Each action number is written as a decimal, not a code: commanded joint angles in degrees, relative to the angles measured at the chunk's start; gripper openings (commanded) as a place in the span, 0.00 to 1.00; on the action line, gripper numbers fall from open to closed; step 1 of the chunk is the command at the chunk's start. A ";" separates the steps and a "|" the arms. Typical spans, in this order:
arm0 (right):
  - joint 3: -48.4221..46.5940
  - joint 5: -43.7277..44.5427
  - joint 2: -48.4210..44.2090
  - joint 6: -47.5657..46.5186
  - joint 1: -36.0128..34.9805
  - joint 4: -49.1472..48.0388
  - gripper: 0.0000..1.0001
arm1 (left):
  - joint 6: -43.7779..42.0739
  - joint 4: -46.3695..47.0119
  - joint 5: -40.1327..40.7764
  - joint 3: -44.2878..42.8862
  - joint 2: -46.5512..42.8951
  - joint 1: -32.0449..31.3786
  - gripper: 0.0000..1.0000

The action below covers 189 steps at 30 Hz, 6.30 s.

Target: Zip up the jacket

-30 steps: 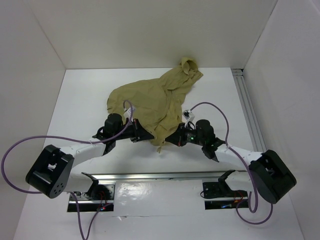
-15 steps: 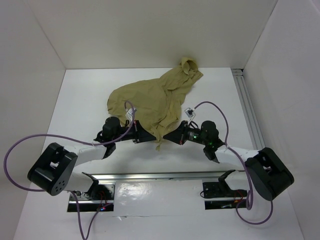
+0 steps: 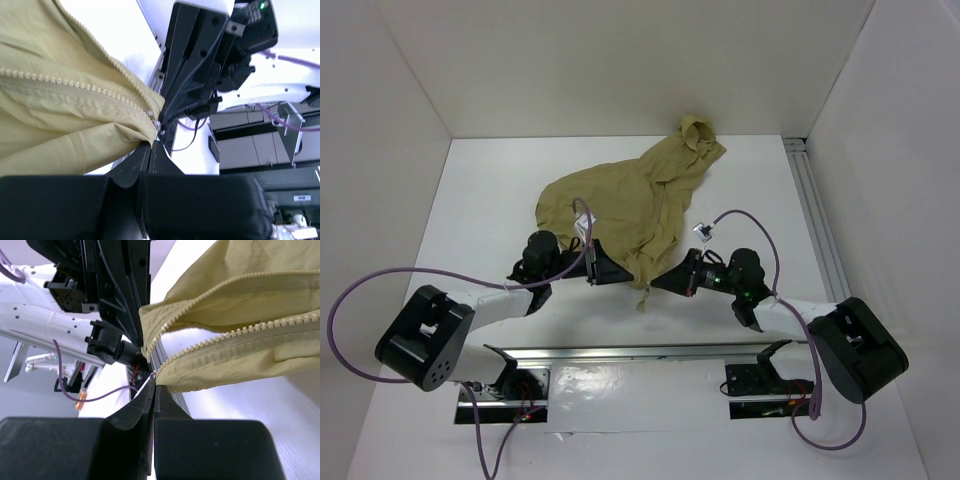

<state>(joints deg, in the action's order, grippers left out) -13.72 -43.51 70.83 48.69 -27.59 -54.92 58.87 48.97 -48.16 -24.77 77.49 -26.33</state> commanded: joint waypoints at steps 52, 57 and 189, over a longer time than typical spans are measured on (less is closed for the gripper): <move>-2.89 -0.26 7.66 6.51 -1.15 -20.06 0.00 | 14.60 3.59 18.98 4.47 -6.74 -4.87 0.00; -3.42 -0.26 8.71 6.51 -1.15 -20.06 0.00 | 15.13 4.12 18.98 4.47 -6.74 -4.87 0.00; -3.34 21.09 -5.61 0.53 -2.73 16.24 0.00 | 10.57 2.18 12.39 1.31 8.64 -9.09 0.00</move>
<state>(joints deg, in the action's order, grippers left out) -17.21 -27.11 67.61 47.99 -30.65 -36.29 71.88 50.98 -32.29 -22.85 85.38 -34.65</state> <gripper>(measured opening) 0.010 0.077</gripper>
